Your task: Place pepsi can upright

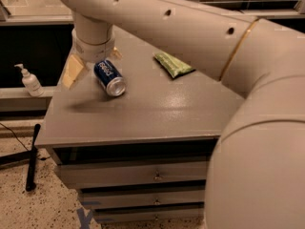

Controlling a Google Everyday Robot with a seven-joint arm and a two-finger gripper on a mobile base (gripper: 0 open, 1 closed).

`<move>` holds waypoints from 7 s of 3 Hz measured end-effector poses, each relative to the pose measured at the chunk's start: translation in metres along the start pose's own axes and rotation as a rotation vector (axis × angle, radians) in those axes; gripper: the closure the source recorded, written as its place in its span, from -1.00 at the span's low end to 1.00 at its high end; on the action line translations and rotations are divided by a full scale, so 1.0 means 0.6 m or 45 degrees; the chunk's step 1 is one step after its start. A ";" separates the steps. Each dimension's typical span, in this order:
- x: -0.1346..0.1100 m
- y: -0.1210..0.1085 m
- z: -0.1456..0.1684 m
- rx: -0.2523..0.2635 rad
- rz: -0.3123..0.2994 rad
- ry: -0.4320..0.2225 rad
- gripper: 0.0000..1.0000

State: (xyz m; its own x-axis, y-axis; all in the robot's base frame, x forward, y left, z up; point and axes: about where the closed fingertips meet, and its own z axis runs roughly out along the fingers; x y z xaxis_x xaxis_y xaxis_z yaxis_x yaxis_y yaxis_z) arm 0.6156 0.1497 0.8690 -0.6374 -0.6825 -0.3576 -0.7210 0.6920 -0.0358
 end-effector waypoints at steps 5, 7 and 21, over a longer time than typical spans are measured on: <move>-0.008 -0.099 0.051 0.235 0.084 0.210 0.30; -0.030 -0.089 -0.050 0.162 0.008 -0.022 1.00; -0.219 -0.098 0.022 -0.092 -0.077 -1.564 0.68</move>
Offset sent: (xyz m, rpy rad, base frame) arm 0.0403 -0.0351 -0.0384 -0.1839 -0.0102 -0.0907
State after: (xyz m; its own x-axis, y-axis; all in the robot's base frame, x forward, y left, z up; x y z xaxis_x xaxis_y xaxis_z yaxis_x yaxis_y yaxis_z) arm 0.7455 0.2017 0.9055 0.0482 -0.0116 -0.9988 -0.7788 0.6257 -0.0449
